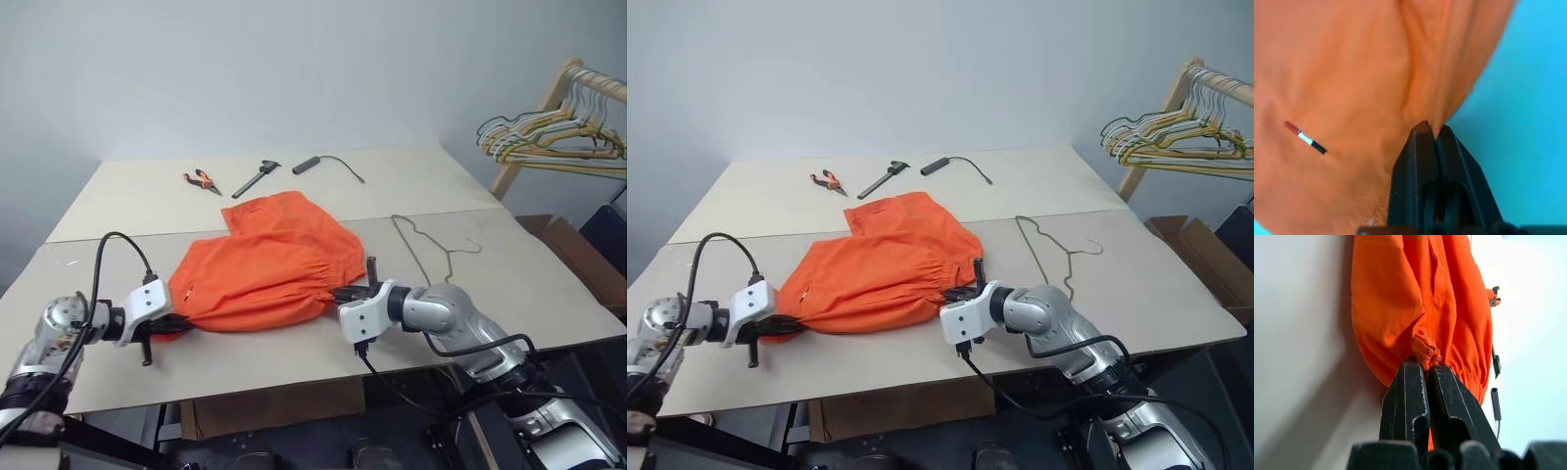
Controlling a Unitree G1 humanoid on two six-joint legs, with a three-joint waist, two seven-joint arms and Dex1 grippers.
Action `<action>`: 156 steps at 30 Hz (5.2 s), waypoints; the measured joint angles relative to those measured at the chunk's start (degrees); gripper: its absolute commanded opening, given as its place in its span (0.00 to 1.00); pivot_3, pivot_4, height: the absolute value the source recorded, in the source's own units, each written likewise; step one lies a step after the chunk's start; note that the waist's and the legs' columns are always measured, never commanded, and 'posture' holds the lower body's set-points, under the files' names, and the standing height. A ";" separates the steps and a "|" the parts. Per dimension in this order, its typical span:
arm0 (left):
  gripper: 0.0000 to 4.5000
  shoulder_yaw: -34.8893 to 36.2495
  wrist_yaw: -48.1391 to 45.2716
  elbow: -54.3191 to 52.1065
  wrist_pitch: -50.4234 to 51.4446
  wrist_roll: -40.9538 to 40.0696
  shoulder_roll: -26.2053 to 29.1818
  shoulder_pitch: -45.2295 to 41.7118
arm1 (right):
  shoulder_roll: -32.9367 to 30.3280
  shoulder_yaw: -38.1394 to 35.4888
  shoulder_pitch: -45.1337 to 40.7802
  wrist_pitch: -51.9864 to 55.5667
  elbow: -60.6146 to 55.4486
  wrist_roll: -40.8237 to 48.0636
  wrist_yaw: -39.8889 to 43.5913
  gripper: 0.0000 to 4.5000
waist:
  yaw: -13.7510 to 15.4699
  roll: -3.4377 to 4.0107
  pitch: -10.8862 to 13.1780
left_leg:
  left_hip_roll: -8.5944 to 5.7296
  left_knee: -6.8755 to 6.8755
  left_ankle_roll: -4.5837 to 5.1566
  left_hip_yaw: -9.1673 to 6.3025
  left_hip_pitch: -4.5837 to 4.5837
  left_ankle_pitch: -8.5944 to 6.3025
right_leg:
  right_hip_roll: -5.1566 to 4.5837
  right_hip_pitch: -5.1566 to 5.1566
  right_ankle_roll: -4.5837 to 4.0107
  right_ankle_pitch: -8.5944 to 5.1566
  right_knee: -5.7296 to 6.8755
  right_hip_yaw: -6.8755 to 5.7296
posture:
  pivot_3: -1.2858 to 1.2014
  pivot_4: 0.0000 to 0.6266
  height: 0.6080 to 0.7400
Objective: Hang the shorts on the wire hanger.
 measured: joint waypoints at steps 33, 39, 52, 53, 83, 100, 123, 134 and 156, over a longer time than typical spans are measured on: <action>0.01 2.89 23.06 -23.52 16.62 8.62 -2.26 -2.00 | 7.41 -7.92 -23.80 12.95 19.35 19.46 4.28 0.00 | 0.99 -0.35 0.52 | 0.03 -0.03 -0.16 0.22 0.10 0.07 | 0.06 0.01 -0.10 0.10 0.07 -0.05 | 0.53 0.00 1.00; 0.01 5.77 49.04 -12.37 13.27 14.29 -13.81 -22.13 | 16.95 -8.95 -42.49 -0.54 46.00 4.13 -42.76 0.00 | 0.72 -0.42 0.49 | -0.07 -0.08 -1.25 0.07 -1.19 0.62 | -0.08 -1.29 -0.13 0.30 0.47 -0.08 | 0.53 0.00 1.00; 0.01 23.42 22.05 -26.78 4.34 -8.74 1.18 6.11 | 8.51 -6.00 -26.61 -23.85 38.34 13.87 -23.93 0.00 | -4.71 -0.28 0.29 | -0.04 -0.85 -0.27 0.08 -0.33 0.06 | -0.42 -0.57 0.01 0.25 -0.26 -0.38 | 0.54 0.00 1.00; 0.01 24.16 18.65 -27.95 5.00 -9.83 2.70 9.92 | 6.95 -3.47 -23.37 -24.88 37.51 13.72 -19.57 0.00 | -4.60 -0.32 0.35 | -0.07 -0.81 -0.22 0.10 -0.28 0.08 | -0.51 -0.56 0.02 0.24 -0.33 -0.38 | 0.54 0.00 1.00; 0.73 17.17 -0.84 -43.73 12.23 -2.86 12.58 34.61 | -11.94 6.51 -7.61 -30.78 19.20 18.27 17.52 0.82 | -0.06 -0.56 0.56 | 0.04 -0.85 -0.14 0.61 1.01 0.23 | -0.47 0.20 -0.28 0.04 -0.05 -0.11 | 0.53 0.00 1.00; 0.99 15.48 7.80 -42.17 18.71 -21.07 -7.82 8.58 | -4.42 -17.71 -14.22 45.23 14.29 33.80 -1.41 1.00 | 0.00 -0.57 0.56 | -0.08 -0.79 -0.15 0.50 0.55 0.23 | -0.39 -0.05 -0.16 0.21 -0.08 -0.09 | 0.51 0.00 1.00; 0.99 7.75 6.71 -43.40 19.38 -23.02 -10.22 4.86 | 3.77 -14.59 -23.28 56.44 45.20 28.01 -5.21 1.00 | -4.71 -0.54 0.56 | -0.19 -0.77 -0.13 0.16 0.33 0.23 | -0.32 -0.03 0.01 0.30 -0.33 -0.09 | 0.51 0.00 1.00; 0.99 5.48 7.71 -43.57 17.16 -20.73 -11.32 6.68 | 5.46 -14.82 -26.91 58.27 50.89 27.16 -4.16 1.00 | -4.71 -0.54 0.55 | -0.16 -0.76 -0.13 0.16 0.45 0.23 | -0.30 0.07 0.00 0.32 -0.30 -0.08 | 0.51 0.00 1.00; 1.00 4.66 8.86 -43.43 16.23 -18.73 -11.39 5.88 | 7.76 -15.02 -27.55 57.51 53.38 23.02 -8.82 0.01 | -4.64 -0.57 0.34 | -0.07 -0.79 -0.13 0.09 1.22 0.22 | -0.29 1.00 0.01 0.30 -0.48 -0.17 | 0.50 0.00 1.00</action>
